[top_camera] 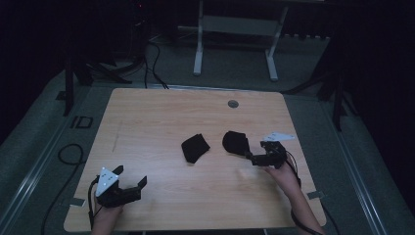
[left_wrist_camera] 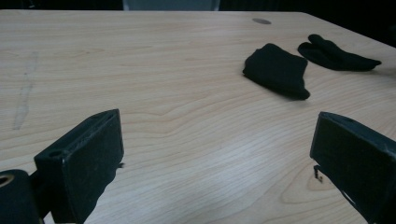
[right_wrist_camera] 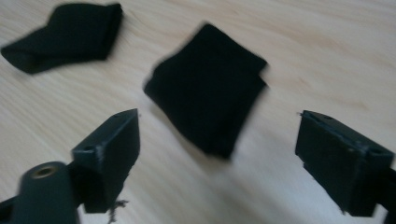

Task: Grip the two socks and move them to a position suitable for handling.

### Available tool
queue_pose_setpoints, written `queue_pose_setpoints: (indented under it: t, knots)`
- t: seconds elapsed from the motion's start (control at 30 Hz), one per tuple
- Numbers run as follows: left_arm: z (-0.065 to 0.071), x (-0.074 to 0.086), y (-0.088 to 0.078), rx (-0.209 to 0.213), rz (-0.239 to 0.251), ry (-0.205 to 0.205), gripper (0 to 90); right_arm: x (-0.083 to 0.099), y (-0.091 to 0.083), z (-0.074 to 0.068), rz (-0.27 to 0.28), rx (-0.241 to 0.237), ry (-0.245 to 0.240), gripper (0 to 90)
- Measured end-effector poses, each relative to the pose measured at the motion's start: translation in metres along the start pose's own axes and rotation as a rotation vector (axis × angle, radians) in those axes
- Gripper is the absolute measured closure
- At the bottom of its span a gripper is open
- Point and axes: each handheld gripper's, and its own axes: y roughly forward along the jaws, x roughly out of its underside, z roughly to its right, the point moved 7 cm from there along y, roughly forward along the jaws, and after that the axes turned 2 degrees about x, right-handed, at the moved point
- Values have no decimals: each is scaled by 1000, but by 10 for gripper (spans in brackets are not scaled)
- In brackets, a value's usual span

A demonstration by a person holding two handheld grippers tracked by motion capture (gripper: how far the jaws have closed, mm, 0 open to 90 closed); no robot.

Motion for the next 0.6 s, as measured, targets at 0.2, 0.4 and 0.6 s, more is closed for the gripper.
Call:
queue_pose_setpoints:
  t: [0.2, 0.4, 0.6]
  knots:
    - [3, 0, 1, 19, -2, 7, 31, -28, 30, -6, -12, -31, -10, 251]
    - [5, 1, 2, 30, -12, 10, 31, -35, 70, -10, -72, -31, -19, 251]
    - [6, 1, 2, 37, -14, 15, 31, -25, 92, -14, -127, 73, -103, 467]
